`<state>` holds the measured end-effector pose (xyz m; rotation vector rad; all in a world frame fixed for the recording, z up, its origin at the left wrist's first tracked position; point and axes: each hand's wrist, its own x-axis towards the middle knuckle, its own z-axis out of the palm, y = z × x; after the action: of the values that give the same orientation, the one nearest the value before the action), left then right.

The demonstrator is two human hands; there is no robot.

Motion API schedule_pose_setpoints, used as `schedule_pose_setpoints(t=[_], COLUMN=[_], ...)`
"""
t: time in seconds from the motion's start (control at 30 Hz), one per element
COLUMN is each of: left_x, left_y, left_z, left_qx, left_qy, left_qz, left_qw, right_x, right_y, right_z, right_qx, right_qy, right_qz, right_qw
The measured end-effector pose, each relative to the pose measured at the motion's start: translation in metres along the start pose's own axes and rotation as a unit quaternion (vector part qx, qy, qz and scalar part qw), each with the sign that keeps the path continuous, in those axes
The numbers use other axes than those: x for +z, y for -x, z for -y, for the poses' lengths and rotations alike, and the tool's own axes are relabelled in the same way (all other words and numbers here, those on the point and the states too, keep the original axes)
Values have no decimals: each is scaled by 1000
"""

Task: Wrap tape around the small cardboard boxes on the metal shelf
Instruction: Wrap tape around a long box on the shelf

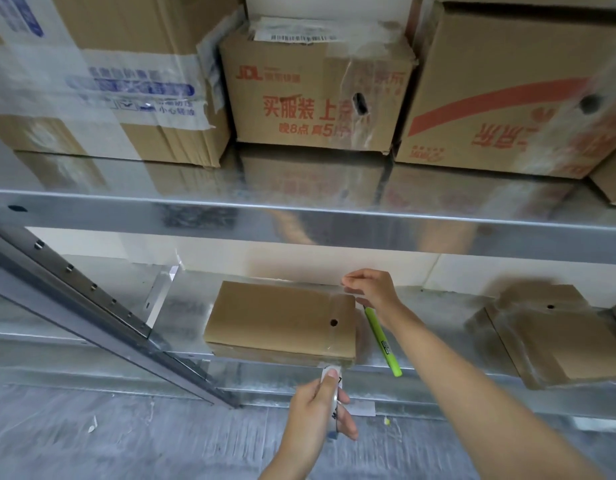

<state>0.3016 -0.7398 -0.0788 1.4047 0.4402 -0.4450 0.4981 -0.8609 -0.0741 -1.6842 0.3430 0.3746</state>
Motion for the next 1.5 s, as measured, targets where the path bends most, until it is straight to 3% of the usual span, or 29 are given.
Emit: schedule_pose_setpoints(t=[0.23,0.4,0.6,0.87,1.03,1.13,1.17,1.23,1.3,1.33,1.4,1.5], left_x=[0,4,-16,-68,-80,-87,-89,-92,-92,-91,-89,-85], left_y=[2,3,-1,-5,-11,-12,-13,-14,-15,-15,-15,-16], left_z=[0,6,-1,-9,-11,-9,-9,-9,-9,-9,-8,-5], left_qx=[-6,27,55,64,76,79,80,83,82,82,82,85], left_qy=[0,15,-44,-106,-157,-176,-183,-192,-200,-204,-206,-205], left_qz=[4,-36,-47,-23,-16,-2,3,7,5,4,0,-6], left_qw=[1000,999,996,992,984,981,980,978,976,976,975,975], right_x=[2,4,7,10,12,9,6,0,-3,-4,-5,-4], right_y=[-2,-8,-12,-9,2,20,29,46,56,59,63,69], right_z=[1,-3,-20,-40,-46,-43,-41,-40,-47,-53,-56,-54], right_qx=[8,31,157,247,209,29,-55,-179,-242,-263,-285,-297], right_qy=[8,26,-62,-133,-95,97,173,303,460,529,612,658], right_qz=[-3,-3,9,24,-9,-86,-92,3,135,156,140,138], right_qw=[1000,999,986,959,973,991,979,936,843,791,724,678])
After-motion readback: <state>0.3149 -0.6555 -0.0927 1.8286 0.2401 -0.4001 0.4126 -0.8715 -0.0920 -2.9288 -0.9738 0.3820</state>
